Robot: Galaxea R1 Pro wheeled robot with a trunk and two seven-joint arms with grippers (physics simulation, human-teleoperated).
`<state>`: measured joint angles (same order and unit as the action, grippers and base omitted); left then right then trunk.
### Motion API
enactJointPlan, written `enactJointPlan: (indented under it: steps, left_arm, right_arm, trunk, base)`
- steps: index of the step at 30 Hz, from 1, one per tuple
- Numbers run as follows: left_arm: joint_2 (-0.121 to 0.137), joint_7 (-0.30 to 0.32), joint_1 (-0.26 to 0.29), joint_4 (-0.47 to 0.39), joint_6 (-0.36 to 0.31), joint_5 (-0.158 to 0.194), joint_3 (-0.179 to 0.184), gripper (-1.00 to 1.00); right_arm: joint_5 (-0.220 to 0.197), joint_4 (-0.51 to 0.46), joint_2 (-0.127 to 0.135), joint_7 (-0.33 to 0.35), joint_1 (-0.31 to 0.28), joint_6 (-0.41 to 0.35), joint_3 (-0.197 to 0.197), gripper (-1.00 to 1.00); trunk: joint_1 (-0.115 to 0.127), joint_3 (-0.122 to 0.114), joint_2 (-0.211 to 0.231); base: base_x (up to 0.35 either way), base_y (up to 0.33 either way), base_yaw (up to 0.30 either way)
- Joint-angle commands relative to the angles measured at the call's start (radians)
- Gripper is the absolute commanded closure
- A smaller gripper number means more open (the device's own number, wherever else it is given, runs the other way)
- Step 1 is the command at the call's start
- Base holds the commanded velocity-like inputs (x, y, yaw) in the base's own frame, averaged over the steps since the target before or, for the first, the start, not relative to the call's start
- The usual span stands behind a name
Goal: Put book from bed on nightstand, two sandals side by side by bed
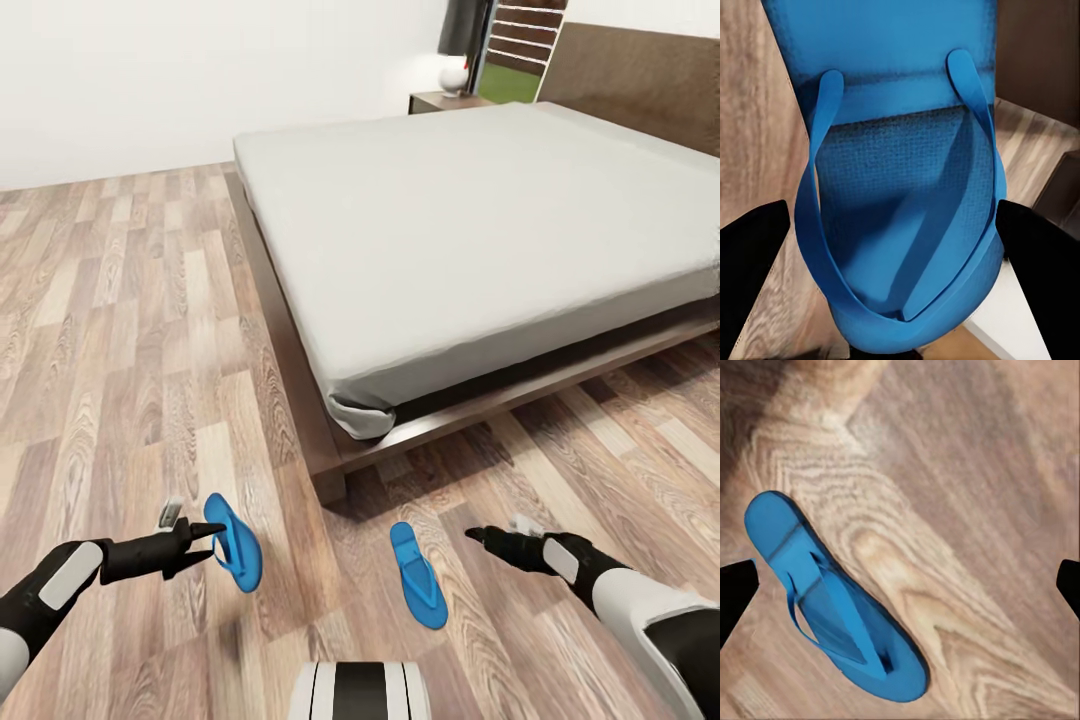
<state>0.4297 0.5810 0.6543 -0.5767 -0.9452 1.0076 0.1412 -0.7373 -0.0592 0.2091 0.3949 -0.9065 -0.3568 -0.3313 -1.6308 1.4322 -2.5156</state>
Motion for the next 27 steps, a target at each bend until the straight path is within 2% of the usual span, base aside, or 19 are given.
enactJointPlan:
  steps: [1,2,3,4,5,7,8,9,10,11,14,19,27]
  left_arm:
    - [0.0,0.007,0.001,0.003,0.007,-0.002,0.005,1.0]
    - [0.0,0.007,0.001,0.008,0.018,-0.002,0.005,1.0]
    - [0.0,0.007,0.001,0.011,0.022,-0.002,0.005,1.0]
    - [0.0,0.008,0.001,0.017,0.027,-0.002,0.005,1.0]
    - [0.0,0.008,0.001,0.02,0.029,-0.002,0.005,1.0]
    - [-0.002,0.008,0.001,0.025,0.034,-0.001,0.005,1.0]
    - [-0.003,0.008,0.001,0.026,0.035,-0.001,0.005,1.0]
    - [-0.004,0.008,0.001,0.027,0.036,-0.001,0.005,1.0]
    - [-0.005,0.008,0.001,0.027,0.036,-0.001,0.005,1.0]
    - [-0.005,0.009,0.001,0.028,0.036,-0.001,0.005,1.0]
    - [-0.005,0.009,0.001,0.029,0.037,-0.001,0.005,1.0]
    - [-0.004,0.009,0.001,0.029,0.037,-0.001,0.005,1.0]
    - [-0.004,0.009,0.001,0.036,0.037,-0.001,0.004,1.0]
  right_arm:
    - [-0.04,0.024,0.003,0.033,0.001,0.015,-0.007,-1.0]
    - [-0.092,0.057,0.01,0.087,0.003,0.049,-0.007,-1.0]
    - [-0.117,0.069,0.014,0.111,0.004,0.064,-0.007,-1.0]
    - [-0.167,0.087,0.024,0.154,0.013,0.087,-0.008,-1.0]
    - [-0.191,0.093,0.03,0.173,0.02,0.096,-0.008,-1.0]
    - [-0.29,0.107,0.049,0.232,0.068,0.118,-0.008,-1.0]
    - [-0.316,0.109,0.052,0.245,0.081,0.121,-0.008,-1.0]
    - [-0.367,0.111,0.056,0.271,0.103,0.125,-0.008,-1.0]
    - [-0.393,0.112,0.058,0.284,0.11,0.126,-0.008,-1.0]
    - [-0.441,0.114,0.06,0.309,0.121,0.128,-0.008,-1.0]
    - [-0.529,0.115,0.063,0.36,0.134,0.129,-0.008,-1.0]
    - [-0.568,0.116,0.065,0.395,0.14,0.125,-0.009,-1.0]
    - [-0.574,0.116,0.072,0.405,0.149,0.124,-0.01,-1.0]
  trunk:
    - [0.001,-0.003,0.0]
    - [0.001,-0.007,0.0]
    - [0.002,-0.011,0.0]
    - [0.002,-0.015,0.001]
    - [0.002,-0.019,0.001]
    - [0.003,-0.027,0.001]
    - [0.004,-0.03,0.002]
    - [0.004,-0.034,0.002]
    - [0.005,-0.038,0.002]
    - [0.005,-0.042,0.002]
    - [0.006,-0.054,0.003]
    - [0.009,-0.073,0.004]
    - [0.012,-0.104,0.006]
  base:
    - [0.0,0.0,0.0]
    - [0.0,0.0,0.0]
    - [0.0,0.0,0.0]
    - [0.0,0.0,0.0]
    - [0.0,0.0,0.0]
    - [0.0,0.0,0.0]
    - [0.0,0.0,0.0]
    - [0.0,0.0,0.0]
    - [0.0,0.0,0.0]
    - [0.0,0.0,0.0]
    - [0.0,0.0,0.0]
    - [0.0,0.0,0.0]
    - [0.0,0.0,0.0]
